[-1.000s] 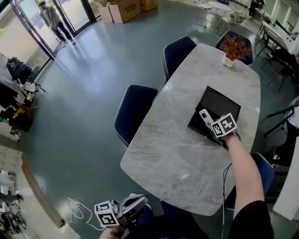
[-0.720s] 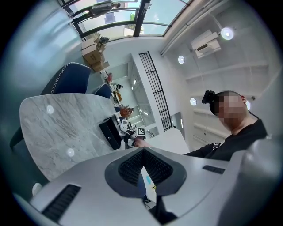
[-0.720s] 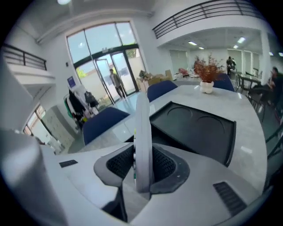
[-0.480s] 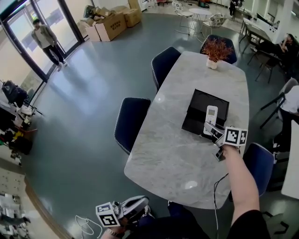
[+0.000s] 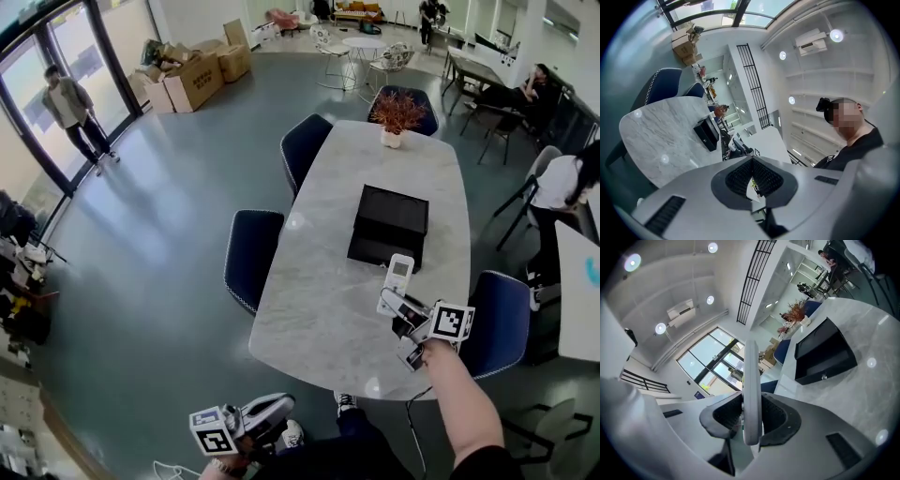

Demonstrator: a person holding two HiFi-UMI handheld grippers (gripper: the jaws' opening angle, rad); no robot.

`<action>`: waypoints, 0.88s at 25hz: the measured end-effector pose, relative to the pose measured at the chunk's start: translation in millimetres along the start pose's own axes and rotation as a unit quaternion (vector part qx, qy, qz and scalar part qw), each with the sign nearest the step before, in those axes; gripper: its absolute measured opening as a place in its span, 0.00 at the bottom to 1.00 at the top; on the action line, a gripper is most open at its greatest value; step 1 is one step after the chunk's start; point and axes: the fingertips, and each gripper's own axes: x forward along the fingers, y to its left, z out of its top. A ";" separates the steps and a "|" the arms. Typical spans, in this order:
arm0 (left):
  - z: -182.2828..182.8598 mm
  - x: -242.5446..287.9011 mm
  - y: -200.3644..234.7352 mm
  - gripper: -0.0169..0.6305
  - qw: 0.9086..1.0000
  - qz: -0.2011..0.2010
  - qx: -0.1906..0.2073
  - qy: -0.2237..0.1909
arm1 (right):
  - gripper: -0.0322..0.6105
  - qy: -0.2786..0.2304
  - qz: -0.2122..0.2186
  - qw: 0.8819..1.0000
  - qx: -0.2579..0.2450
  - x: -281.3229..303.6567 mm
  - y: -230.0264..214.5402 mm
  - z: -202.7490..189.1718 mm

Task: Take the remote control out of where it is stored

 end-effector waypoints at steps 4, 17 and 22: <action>-6.3 -9.1 -9.5 0.04 1.000 -0.019 0.006 0.019 | 0.23 -0.008 0.009 1.000 0.002 -20.3 31.5 -37.5; -34.1 -57.8 -39.8 0.04 0.994 -0.068 0.017 0.084 | 0.23 -0.053 0.012 0.998 0.029 -80.7 105.1 -165.1; -46.8 -82.1 -47.3 0.04 0.990 -0.080 0.021 0.115 | 0.23 -0.064 0.006 0.998 0.030 -95.6 127.2 -216.9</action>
